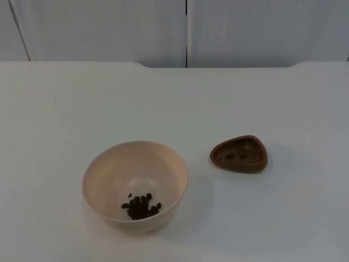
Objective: Pick up the bowl with the left hand and pour the coffee beans from the cup into the bowl with the right hand.
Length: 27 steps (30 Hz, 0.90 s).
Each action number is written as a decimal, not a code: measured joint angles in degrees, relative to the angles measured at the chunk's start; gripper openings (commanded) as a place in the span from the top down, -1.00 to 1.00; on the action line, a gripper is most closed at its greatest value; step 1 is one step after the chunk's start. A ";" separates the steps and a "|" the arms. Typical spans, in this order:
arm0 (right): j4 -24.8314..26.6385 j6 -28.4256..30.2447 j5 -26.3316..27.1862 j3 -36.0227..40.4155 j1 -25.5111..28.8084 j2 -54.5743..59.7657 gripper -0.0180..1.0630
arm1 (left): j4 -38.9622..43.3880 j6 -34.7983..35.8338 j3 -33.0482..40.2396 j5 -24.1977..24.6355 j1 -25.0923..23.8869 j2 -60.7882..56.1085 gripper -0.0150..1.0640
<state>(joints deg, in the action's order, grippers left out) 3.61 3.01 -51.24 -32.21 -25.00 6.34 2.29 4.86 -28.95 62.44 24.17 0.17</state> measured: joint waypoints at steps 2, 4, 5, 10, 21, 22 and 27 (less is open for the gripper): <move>-0.38 -0.42 -0.10 0.83 0.00 -0.60 -0.42 | 0.08 0.00 0.14 -0.20 0.00 0.00 -0.42; -0.38 -0.42 -0.10 1.29 0.00 -0.99 -0.42 | 0.08 0.00 0.23 -0.20 0.00 0.00 -0.42; -0.38 -0.42 -0.13 1.81 0.00 -1.22 -0.42 | 0.20 0.00 0.23 -0.20 0.00 0.00 -0.42; -0.38 -0.50 -0.35 2.09 0.00 -1.49 -0.42 | 0.33 0.00 0.23 -0.20 0.00 0.00 -0.42; -2.13 -0.39 -9.49 1.93 0.00 -1.59 -0.42 | 0.55 0.00 0.23 -0.20 0.00 0.00 -0.42; -2.22 -0.29 -9.90 2.10 0.00 -1.59 -0.42 | 0.55 0.00 0.23 -0.20 0.00 0.00 -0.42; -2.22 -0.25 -10.53 2.20 0.00 -1.59 -0.42 | 0.55 0.00 0.23 -0.20 0.00 0.00 -0.42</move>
<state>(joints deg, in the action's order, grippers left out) 1.39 2.75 -61.77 -30.00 -25.00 4.75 2.84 4.86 -28.72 62.24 24.17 0.17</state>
